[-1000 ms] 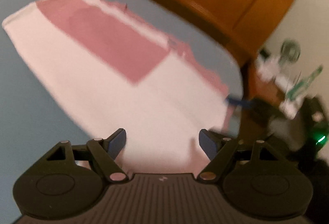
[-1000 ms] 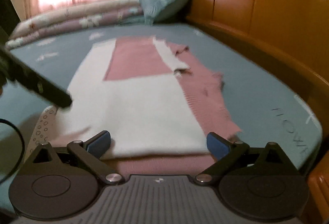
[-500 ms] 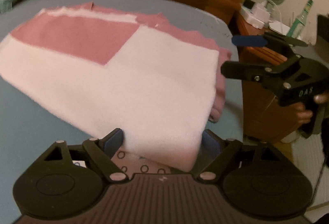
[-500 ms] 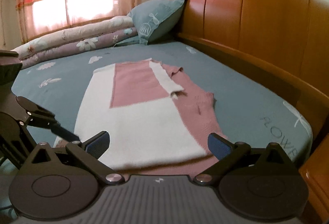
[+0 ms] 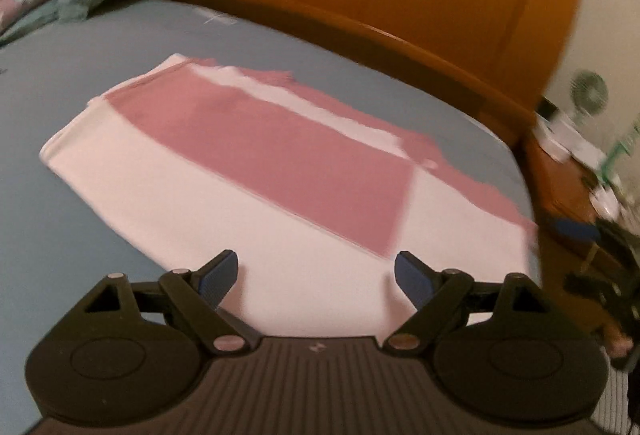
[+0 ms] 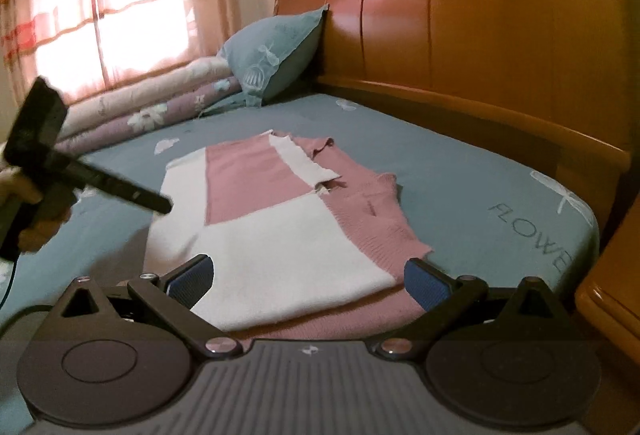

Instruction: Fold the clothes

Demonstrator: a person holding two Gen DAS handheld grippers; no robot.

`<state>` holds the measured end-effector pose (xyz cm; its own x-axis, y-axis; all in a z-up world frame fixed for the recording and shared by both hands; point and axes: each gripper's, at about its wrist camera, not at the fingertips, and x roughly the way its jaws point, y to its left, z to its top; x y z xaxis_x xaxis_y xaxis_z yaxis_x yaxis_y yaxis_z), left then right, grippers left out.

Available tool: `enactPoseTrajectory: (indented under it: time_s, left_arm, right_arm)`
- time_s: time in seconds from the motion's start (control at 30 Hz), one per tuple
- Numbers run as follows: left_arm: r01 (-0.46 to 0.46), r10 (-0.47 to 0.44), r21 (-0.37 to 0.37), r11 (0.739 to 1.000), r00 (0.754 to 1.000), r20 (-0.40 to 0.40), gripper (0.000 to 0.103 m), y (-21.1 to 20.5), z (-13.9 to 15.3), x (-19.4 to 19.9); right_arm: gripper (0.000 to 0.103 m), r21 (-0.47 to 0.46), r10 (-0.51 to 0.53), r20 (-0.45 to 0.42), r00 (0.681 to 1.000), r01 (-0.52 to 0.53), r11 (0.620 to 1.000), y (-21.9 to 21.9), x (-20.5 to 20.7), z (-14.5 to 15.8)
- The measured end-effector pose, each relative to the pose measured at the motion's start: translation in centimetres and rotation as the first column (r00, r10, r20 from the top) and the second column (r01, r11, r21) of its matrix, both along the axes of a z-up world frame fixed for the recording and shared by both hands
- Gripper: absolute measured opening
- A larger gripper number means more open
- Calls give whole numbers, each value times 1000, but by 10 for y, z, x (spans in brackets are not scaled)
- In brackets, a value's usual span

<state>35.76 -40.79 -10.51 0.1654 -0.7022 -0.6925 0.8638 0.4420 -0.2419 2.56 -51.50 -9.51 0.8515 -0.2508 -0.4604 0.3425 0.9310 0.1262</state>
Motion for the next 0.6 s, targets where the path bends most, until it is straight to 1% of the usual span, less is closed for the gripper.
enactPoseTrajectory:
  time_s: [0.03,0.07,0.13,0.17,0.27,0.33,0.37,0.5,0.57,0.6]
  left_arm:
    - [-3,3,-3,1000,1000,21,85,-2,-2,7]
    - [-2,2,-6,1000,1000,23,85,-3,-4,13]
    - [14,-14,-11,1000,1000,1,85,-2,-10,23]
    - [31,-31,-2,1000,1000,6,86,1,-14,26]
    - [88,-94,62,994,991,99,86,13,-24,28]
    - [80,-88,81,993,992,94,86,20,-25,38]
    - [66,-72,69,995,994,86,86,24,-22,45]
    - [22,-17,-50,998,995,103,86,24,-4,67]
    - [26,-18,-65,998,992,123,86,12,-6,74]
    - [28,-21,-56,998,991,131,86,6,-8,76]
  right_arm:
    - [103,-19,0,-5,1000,0,1000,2,6,1]
    - [103,-34,9,-8,1000,-9,999,4,11,1]
    - [103,-37,22,3,1000,-22,999,6,18,1]
    - [103,-25,25,10,1000,-24,999,6,20,0]
    - [103,33,23,25,999,-24,999,2,24,-5]
    - [103,68,15,27,1000,-16,998,-2,25,-9]
    - [103,80,11,29,1000,-14,997,-3,25,-10]
    - [103,111,5,46,999,-10,994,-5,28,-12]
    - [103,118,8,51,999,-14,993,-3,32,-12]
    - [103,121,15,53,999,-21,992,-1,35,-11]
